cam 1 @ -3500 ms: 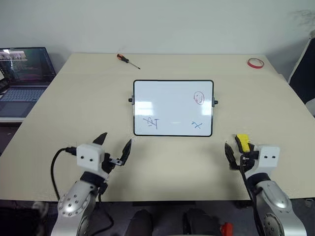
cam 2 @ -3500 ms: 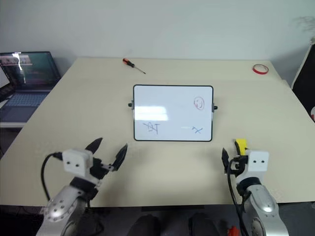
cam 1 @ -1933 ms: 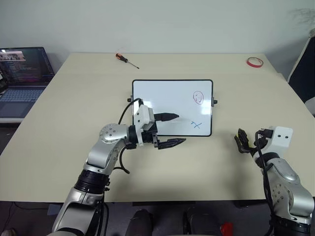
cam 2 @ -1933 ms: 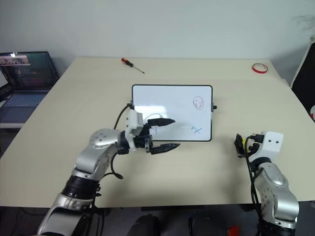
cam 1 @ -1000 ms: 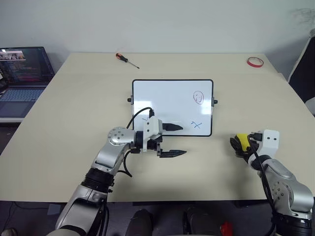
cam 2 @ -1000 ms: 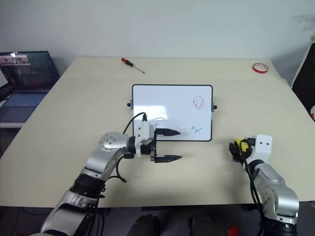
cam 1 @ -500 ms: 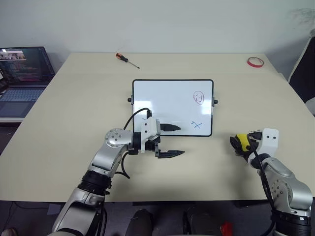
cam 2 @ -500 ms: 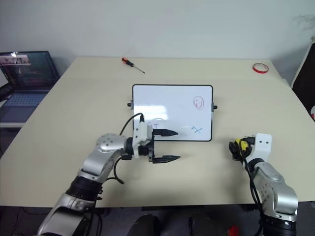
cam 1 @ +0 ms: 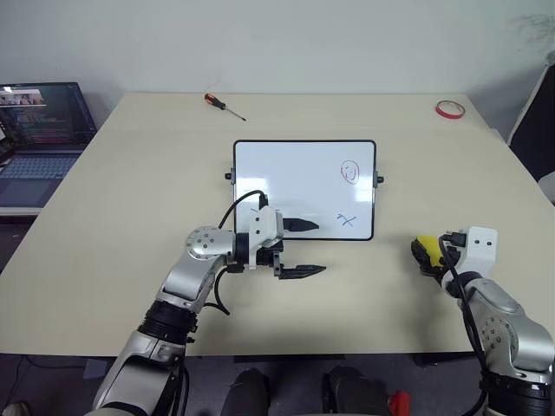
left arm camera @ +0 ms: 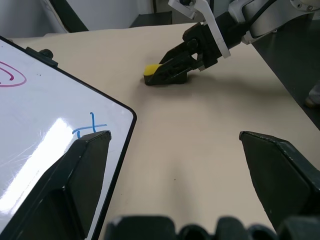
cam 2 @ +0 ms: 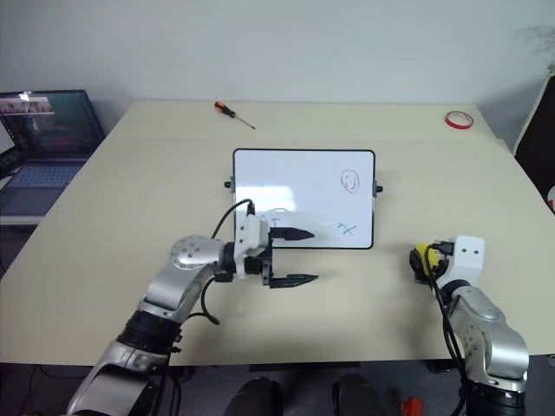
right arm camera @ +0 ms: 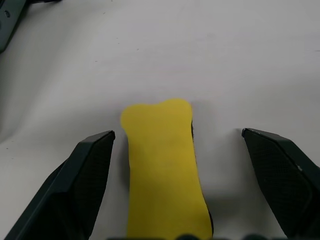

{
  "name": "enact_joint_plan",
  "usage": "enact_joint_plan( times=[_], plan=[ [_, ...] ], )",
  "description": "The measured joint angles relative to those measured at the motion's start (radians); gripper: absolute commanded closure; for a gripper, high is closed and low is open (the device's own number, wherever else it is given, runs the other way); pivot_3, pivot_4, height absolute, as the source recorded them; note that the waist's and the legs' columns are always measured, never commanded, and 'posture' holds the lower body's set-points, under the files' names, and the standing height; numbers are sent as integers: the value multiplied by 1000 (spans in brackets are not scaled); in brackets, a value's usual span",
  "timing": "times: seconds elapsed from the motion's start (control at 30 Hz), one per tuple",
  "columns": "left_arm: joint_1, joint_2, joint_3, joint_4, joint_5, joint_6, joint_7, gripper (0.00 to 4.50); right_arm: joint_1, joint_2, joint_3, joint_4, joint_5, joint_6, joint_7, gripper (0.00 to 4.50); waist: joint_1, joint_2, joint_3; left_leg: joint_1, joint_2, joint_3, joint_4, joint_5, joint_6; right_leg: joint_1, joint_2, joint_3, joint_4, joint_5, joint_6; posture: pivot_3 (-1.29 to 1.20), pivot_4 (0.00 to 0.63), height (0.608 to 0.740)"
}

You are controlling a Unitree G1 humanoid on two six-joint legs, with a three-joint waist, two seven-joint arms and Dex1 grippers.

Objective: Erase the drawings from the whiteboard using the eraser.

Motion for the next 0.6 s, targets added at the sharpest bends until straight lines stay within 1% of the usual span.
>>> enact_joint_plan(
  times=[0.3, 0.33, 0.37, 0.43, 0.6],
  plan=[
    [0, -3, 0, 0, 3, -3, 0, 0, -2, 0, -1, -5, 0, 17, 0, 23, 0, 0, 0, 0, 0, 0, 0, 0, 0, 0, 0, 0, 0, 0, 0, 0, 150, 740],
    [0, -3, 0, 0, 3, -3, 0, 0, -2, 0, -1, -5, 0, 18, 0, 394, 0, 0, 0, 0, 0, 0, 0, 0, 0, 0, 0, 0, 0, 0, 0, 0, 150, 740],
    [0, -3, 0, 0, 3, -3, 0, 0, -3, 0, -1, -5, 0, 18, 0, 630, 0, 0, 0, 0, 0, 0, 0, 0, 0, 0, 0, 0, 0, 0, 0, 0, 150, 740],
    [0, -3, 0, 0, 4, -4, 1, 0, -6, 0, -1, -5, 1, 19, 0, 1293, 0, 0, 0, 0, 0, 0, 0, 0, 0, 0, 0, 0, 0, 0, 0, 0, 150, 740],
    [0, -3, 0, 0, 6, -15, 1, 0, -14, 0, -1, -5, 0, 18, 2, 3112, 0, 0, 0, 0, 0, 0, 0, 0, 0, 0, 0, 0, 0, 0, 0, 0, 150, 740]
  ],
)
